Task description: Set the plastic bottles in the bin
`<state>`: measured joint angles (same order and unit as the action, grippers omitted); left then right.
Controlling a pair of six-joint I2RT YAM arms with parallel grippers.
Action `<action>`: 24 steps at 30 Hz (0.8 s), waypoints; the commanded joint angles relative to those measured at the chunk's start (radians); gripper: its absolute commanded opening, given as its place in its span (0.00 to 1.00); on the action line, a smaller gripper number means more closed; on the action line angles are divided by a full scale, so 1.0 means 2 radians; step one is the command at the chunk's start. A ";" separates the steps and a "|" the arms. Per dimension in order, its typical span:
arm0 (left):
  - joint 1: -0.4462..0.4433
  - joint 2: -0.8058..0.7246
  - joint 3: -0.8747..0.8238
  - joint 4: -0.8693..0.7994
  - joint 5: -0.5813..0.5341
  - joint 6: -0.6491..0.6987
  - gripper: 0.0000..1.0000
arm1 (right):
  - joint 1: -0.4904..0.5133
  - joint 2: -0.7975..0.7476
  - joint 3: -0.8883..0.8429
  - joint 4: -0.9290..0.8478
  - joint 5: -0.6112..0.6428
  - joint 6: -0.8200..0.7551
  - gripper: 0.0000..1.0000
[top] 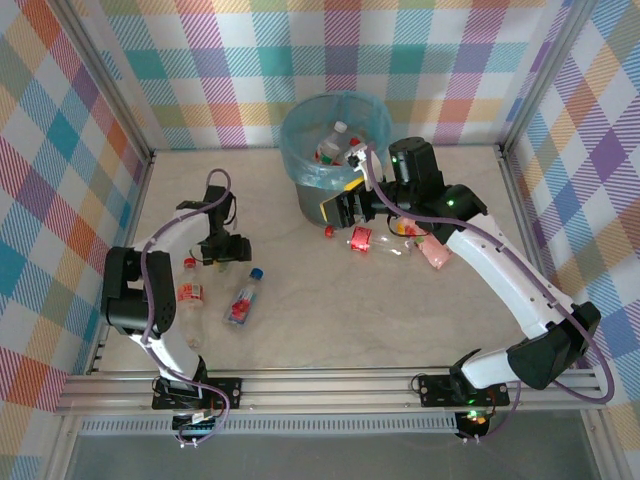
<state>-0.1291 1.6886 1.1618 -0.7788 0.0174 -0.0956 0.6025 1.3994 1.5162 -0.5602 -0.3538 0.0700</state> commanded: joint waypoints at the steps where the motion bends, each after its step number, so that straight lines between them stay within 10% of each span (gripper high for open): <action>1: 0.002 -0.061 0.003 0.000 -0.002 0.008 0.66 | 0.002 -0.009 0.004 0.023 -0.013 0.016 0.86; 9: -0.029 -0.198 -0.012 0.045 0.038 0.031 0.62 | 0.002 -0.003 0.004 0.073 -0.059 0.067 0.84; 24: -0.241 -0.345 -0.044 0.163 0.097 0.071 0.60 | 0.032 0.082 0.069 0.098 -0.136 0.122 0.84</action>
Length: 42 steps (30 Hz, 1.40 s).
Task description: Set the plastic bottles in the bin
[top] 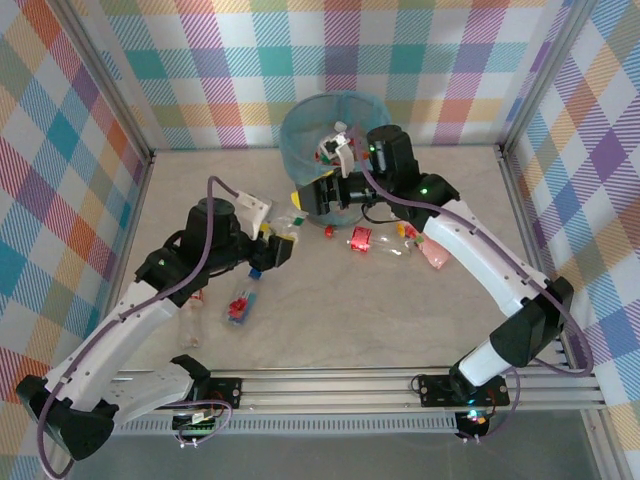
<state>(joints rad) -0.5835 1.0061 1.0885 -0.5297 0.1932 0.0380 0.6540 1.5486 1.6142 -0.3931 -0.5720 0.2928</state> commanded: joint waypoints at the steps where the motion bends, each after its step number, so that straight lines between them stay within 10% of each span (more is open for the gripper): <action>1: -0.018 -0.003 -0.010 0.046 0.008 0.003 0.60 | 0.007 0.010 0.020 0.013 -0.025 0.011 0.84; 16: -0.027 -0.010 -0.026 0.109 -0.010 -0.026 0.61 | 0.010 0.018 0.028 0.000 -0.035 0.002 0.53; 35: -0.027 -0.034 -0.033 0.121 -0.026 -0.034 0.63 | 0.010 0.029 0.060 -0.015 -0.050 0.002 0.41; 42: -0.028 -0.045 -0.027 0.145 -0.015 -0.043 0.81 | 0.010 0.038 0.108 -0.041 -0.022 -0.015 0.34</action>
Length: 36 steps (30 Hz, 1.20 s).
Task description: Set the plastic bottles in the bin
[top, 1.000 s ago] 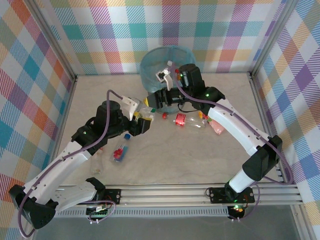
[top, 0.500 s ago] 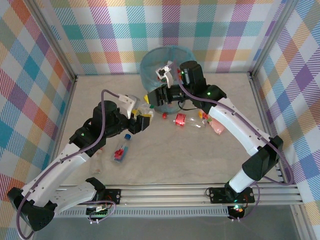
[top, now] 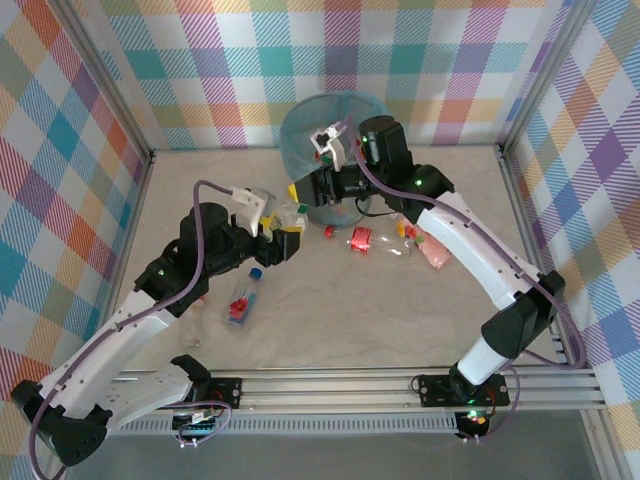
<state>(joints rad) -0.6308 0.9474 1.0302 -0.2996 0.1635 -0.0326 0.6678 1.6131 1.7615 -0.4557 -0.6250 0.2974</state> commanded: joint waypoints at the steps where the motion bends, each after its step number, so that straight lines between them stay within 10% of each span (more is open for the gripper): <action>1: -0.004 -0.019 0.002 0.031 0.000 -0.009 0.83 | 0.003 0.006 0.043 -0.014 0.008 -0.023 0.33; 18: -0.004 -0.128 -0.017 -0.026 -0.083 -0.032 0.95 | -0.045 0.073 0.267 -0.056 0.246 -0.172 0.30; 28: -0.004 -0.135 -0.005 -0.065 -0.077 -0.037 0.95 | -0.106 0.218 0.408 -0.109 0.261 -0.166 0.29; 36: -0.004 -0.136 -0.006 -0.075 -0.083 -0.038 0.95 | -0.119 0.277 0.394 -0.102 0.149 -0.146 0.27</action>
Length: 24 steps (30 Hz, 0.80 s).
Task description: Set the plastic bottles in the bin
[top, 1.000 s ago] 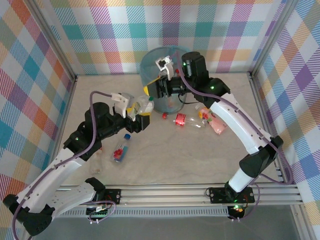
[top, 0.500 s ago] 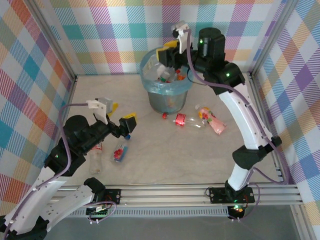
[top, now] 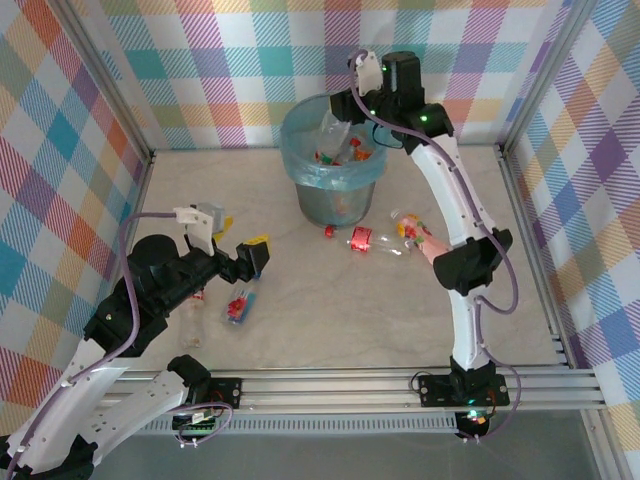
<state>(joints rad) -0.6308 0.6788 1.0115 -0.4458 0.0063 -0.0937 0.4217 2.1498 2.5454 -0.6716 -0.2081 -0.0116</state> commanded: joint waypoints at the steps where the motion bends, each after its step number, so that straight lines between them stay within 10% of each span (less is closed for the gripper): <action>1: -0.004 -0.001 0.001 -0.001 -0.007 -0.008 0.95 | 0.004 0.017 0.000 0.006 -0.073 0.008 0.27; 24: -0.004 0.004 -0.024 0.013 -0.027 -0.002 0.95 | 0.005 0.150 0.002 -0.022 -0.109 -0.066 0.43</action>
<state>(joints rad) -0.6308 0.6876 0.9710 -0.4427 -0.0338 -0.0967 0.4259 2.4145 2.5359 -0.7033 -0.4225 -0.0910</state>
